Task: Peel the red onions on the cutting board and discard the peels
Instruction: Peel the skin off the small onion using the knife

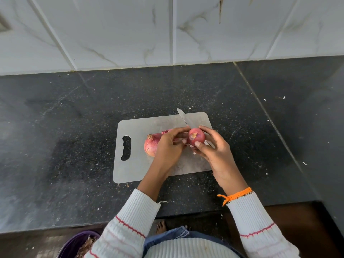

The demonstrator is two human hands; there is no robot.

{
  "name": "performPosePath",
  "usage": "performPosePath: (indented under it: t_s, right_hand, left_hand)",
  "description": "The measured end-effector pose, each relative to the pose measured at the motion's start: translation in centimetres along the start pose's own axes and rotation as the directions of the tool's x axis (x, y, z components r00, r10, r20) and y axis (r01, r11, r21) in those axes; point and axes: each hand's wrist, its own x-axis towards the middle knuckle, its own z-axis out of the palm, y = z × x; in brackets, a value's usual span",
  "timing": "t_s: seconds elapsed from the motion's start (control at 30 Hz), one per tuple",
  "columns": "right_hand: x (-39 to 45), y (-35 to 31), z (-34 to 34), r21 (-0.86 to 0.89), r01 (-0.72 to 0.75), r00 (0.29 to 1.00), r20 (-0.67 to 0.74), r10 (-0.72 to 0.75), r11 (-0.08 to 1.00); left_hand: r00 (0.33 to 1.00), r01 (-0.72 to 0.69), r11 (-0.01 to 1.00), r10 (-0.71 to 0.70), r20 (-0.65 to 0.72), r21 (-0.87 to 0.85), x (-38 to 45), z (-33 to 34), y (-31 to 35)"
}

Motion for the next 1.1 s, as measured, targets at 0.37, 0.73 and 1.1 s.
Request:
performPosePath:
  t_s: [0.37, 0.73, 1.1]
  right_hand:
    - [-0.1, 0.0, 0.1, -0.074, 0.073, 0.997, -0.023, -0.075, 0.995]
    - [-0.2, -0.2, 0.1, -0.093, 0.115, 0.992, 0.059, -0.109, 0.989]
    - [0.4, -0.1, -0.4, -0.165, 0.092, 0.994, 0.079, -0.080, 0.982]
  left_hand:
    - [0.998, 0.006, 0.994, 0.001, -0.070, 0.113, -0.5, -0.3, 0.5]
    - [0.933, -0.271, 0.888, 0.337, -0.125, 0.372, -0.3, -0.9, 0.6]
    - [0.909, -0.339, 0.822, 0.412, -0.066, 0.458, -0.1, -0.2, 0.4]
